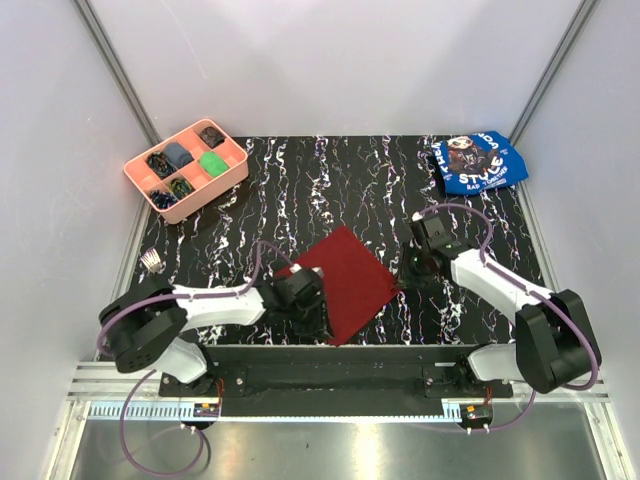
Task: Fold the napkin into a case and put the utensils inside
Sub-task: Pick up the top corner of the square-folded napkin from the center of the board, then fold the top corner of the square-folded napkin at the center of the board, then smooth out the upper triangle-folded napkin at the center of the board.
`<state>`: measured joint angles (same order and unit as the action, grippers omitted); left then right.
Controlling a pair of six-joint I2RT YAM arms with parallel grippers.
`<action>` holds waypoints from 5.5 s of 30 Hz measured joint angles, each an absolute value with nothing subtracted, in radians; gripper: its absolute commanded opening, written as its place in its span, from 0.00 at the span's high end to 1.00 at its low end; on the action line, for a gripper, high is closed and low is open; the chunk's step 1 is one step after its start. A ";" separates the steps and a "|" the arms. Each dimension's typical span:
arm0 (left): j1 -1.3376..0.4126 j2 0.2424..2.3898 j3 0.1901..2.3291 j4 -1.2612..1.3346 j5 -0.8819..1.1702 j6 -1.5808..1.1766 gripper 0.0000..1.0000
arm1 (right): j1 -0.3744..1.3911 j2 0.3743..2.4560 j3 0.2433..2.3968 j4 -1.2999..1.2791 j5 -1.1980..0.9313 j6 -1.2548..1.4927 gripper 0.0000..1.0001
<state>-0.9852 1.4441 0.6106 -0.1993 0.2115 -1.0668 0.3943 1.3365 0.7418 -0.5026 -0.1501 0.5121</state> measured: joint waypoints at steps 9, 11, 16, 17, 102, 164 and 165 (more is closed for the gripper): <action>-1.019 1.396 0.606 -0.175 0.229 -1.097 0.50 | 0.392 1.401 0.896 -0.515 -0.207 0.422 1.00; -0.985 1.317 0.590 -0.217 0.216 -1.092 0.53 | 0.393 1.435 0.921 -0.508 -0.238 0.413 1.00; -0.799 1.151 0.580 -0.293 0.186 -1.038 0.65 | 0.399 1.489 0.957 -0.501 -0.294 0.408 1.00; -0.744 1.137 0.580 -0.298 0.179 -1.015 0.67 | 0.404 1.496 0.967 -0.500 -0.301 0.408 1.00; -0.400 1.466 0.724 -0.257 0.240 -0.722 0.58 | 0.741 1.725 0.957 -0.259 -0.573 0.567 0.63; -0.400 1.487 0.735 -0.294 0.265 -0.699 1.00 | 0.844 1.428 0.553 -0.099 -0.513 0.808 0.76; -0.400 1.487 0.738 -0.295 0.265 -0.697 1.00 | 0.844 1.412 0.558 -0.116 -0.510 0.807 0.75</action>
<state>-0.4000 1.4872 0.7383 -0.2951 0.2646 -0.6971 0.8436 1.4124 0.5575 -0.1162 -0.5098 0.8074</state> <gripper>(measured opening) 0.020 0.203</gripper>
